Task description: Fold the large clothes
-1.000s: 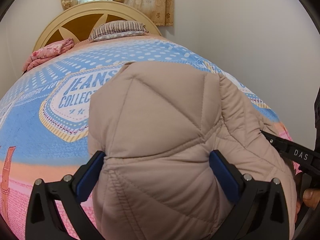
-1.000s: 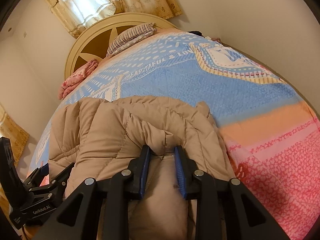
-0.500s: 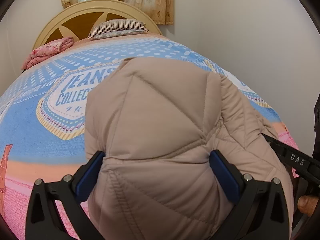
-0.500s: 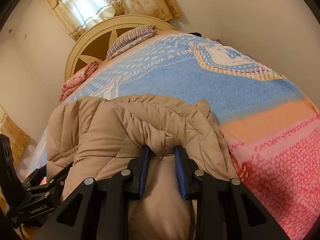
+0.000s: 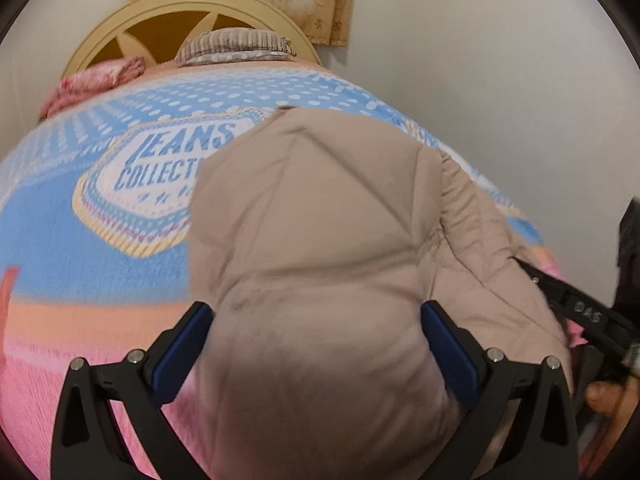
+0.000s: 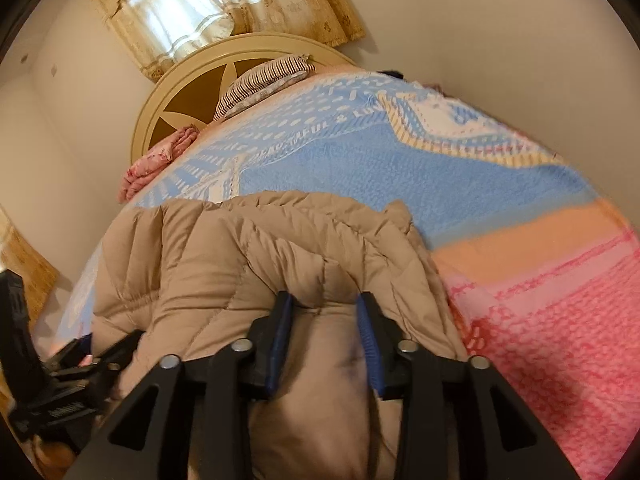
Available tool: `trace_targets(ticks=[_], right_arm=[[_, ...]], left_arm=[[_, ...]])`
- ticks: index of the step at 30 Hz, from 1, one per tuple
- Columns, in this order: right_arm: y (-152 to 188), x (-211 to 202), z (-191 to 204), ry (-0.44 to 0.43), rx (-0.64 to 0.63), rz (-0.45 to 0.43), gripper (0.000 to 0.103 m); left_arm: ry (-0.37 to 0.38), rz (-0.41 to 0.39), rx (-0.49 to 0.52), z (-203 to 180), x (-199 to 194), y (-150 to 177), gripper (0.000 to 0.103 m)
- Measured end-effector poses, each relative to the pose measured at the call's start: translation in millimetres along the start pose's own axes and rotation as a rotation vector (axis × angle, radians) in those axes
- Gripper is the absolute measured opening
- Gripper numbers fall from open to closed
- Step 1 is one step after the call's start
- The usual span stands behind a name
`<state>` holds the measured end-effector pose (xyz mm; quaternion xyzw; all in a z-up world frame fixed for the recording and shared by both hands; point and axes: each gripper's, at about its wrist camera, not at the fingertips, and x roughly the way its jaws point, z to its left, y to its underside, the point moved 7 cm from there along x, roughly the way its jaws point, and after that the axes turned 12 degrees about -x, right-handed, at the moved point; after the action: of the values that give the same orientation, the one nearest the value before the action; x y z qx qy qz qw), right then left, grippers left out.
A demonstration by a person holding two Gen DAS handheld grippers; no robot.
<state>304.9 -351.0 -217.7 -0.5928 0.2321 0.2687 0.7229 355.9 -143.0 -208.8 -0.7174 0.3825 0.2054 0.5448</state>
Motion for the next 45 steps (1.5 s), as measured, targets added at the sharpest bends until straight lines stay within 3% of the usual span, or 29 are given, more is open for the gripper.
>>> trace_targets(ticks=[5,7,10,13,17,23,24,27,31,34,38,45], right_arm=[[-0.8,-18.7,-4.1,0.029,-0.015,-0.048,0.065],[-1.3,-24.9,-6.8,0.058,-0.027,-0.056,0.08],[1.1,-26.5,-16.0,0.055,-0.015,-0.033,0.09],[6.8,-20.0,-26.7,-0.015,0.043,0.013,0.092],[14.8,-4.2,-34.8,-0.182,0.143,0.097,0.092],[23.5,11.4,-36.6,-0.342,0.192,0.139,0.092],[23.3,12.7,-34.0,-0.354,0.184,0.144,0.092],[23.1,16.2,-25.7,-0.41,0.179,0.158,0.078],[23.4,9.0,-14.2,-0.442,0.173,0.142,0.049],[23.4,-1.0,-5.5,-0.441,0.161,0.117,0.039],[21.7,-16.1,12.2,-0.437,0.121,0.086,0.033],[22.5,-34.1,46.4,-0.488,0.088,0.049,0.029]], left_arm=[[0.09,-0.006,-0.044,19.4,-19.7,13.9,0.103],[0.125,0.01,-0.077,26.4,-22.0,17.7,0.103],[0.183,0.06,-0.118,31.7,-17.8,24.2,0.103],[0.242,0.114,-0.162,34.8,-9.6,26.6,0.103],[0.368,0.235,-0.292,38.3,12.7,33.2,0.103],[0.419,0.24,-0.262,26.9,22.1,31.0,0.103],[0.429,0.244,-0.252,22.6,23.7,30.4,0.103],[0.419,0.225,-0.19,8.2,23.2,29.3,0.102],[0.369,0.164,-0.088,-12.6,7.6,28.9,0.081],[0.332,0.133,-0.034,-24.2,-8.8,27.1,0.067],[0.299,0.095,0.008,-29.3,-34.5,24.6,0.057],[0.249,0.013,0.034,-7.2,-87.5,31.9,0.054]])
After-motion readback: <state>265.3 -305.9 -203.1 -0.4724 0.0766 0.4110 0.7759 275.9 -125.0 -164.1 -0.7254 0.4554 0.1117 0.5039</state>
